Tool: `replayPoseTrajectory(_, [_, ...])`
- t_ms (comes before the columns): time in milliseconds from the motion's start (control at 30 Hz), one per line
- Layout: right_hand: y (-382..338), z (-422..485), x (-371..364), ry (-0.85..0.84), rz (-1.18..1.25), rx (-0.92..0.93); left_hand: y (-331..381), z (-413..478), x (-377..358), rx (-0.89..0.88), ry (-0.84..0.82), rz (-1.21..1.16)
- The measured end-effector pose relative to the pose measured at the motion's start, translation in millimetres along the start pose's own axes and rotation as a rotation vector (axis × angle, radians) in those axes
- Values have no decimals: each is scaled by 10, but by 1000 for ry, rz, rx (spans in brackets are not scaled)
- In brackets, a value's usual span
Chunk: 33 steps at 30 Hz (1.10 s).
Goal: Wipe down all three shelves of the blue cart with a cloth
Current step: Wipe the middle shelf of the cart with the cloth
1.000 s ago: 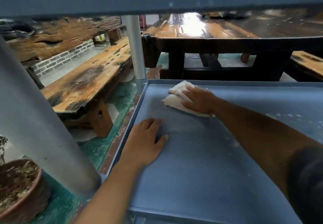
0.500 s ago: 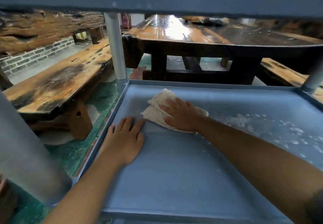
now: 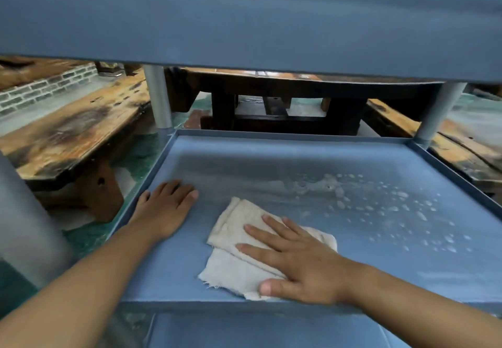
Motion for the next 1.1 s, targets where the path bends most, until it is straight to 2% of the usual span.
replayPoseTrajectory(100, [-19, -43, 12, -11, 2, -15, 256, 24, 79, 82, 5, -80])
replayPoseTrajectory(167, [-46, -26, 51, 26, -31, 9, 603, -48, 120, 37, 147, -290])
replayPoseTrajectory(267, [-72, -7, 65, 51, -20, 90, 1001, -288, 14, -85, 258, -664])
replayPoseTrajectory(333, [-51, 22, 48, 34, 24, 108, 1035, -398, -43, -125, 323, -734])
replayPoseTrajectory(433, [52, 139, 9, 43, 24, 100, 924, -426, -60, -56, 347, -792])
replayPoseTrajectory(533, [258, 376, -10, 60, 14, 67, 926, -409, -89, -44, 290, -646])
replayPoseTrajectory(700, [880, 946, 86, 133, -64, -42, 1048, -396, -155, -195, 212, -468])
replayPoseTrajectory(900, [1784, 1695, 126, 148, -149, -229, 1075, -361, -332, -272, 175, -82])
replayPoseTrajectory(1100, [2224, 2059, 248, 188, -261, -372, 1050, -337, -460, -224, 87, 100])
Point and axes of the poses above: each hand's wrist, its own z-axis towards the middle knuckle, its own x-axis out of the back of the hand, y = z × x, the point moved 5 cm from there along z, towards the middle knuckle, and after that the axes turned 8 degrees about -z, right-handed, at the moved point
